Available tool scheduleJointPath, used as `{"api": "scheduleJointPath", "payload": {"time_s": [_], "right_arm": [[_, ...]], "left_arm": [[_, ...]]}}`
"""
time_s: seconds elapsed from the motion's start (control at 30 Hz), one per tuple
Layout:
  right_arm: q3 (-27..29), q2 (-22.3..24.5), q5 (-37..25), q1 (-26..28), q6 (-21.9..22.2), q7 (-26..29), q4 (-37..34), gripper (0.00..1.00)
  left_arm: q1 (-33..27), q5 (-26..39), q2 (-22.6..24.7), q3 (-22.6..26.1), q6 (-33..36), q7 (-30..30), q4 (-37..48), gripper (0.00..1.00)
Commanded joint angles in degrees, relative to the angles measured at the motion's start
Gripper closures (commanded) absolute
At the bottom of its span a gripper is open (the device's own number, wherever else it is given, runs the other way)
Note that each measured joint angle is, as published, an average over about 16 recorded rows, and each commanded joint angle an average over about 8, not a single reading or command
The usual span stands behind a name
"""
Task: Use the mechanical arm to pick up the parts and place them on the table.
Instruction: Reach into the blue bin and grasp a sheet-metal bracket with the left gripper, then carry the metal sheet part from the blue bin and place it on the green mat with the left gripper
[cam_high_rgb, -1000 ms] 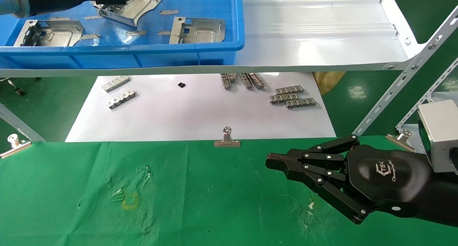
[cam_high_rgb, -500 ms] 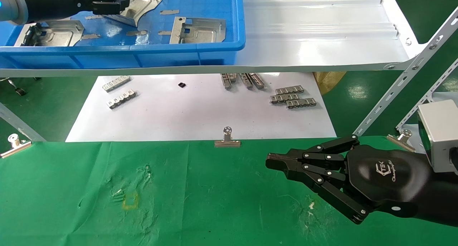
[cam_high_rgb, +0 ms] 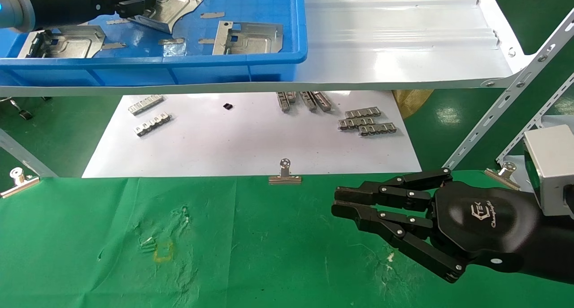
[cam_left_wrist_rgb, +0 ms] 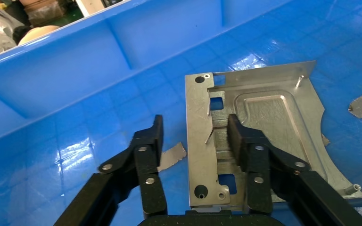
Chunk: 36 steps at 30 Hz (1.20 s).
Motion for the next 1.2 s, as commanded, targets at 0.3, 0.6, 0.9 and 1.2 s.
{"api": "scheduleJointPath", "payload": {"time_s": [0.3,0.6,0.9,1.2], "right_arm": [[0.0,0.0,0.0,0.0,0.0,0.0,0.0,0.00],[0.0,0.0,0.0,0.0,0.0,0.0,0.0,0.00],[0.0,0.0,0.0,0.0,0.0,0.0,0.0,0.00],[0.0,0.0,0.0,0.0,0.0,0.0,0.0,0.00]], "left_arm": [[0.0,-0.3,0.1,-0.2,-0.3,0.3,0.1,1.00],[-1.4,-1.9,-1.4,-1.2,5.9,1.4,-1.5,1.00],[-1.1,-5.7,-6.4,-3.0,35.0,7.3,-6.3,1.00],[5.1,-11.8,-10.9,-2.0,46.8,12.5,-16.0,1.00]]}}
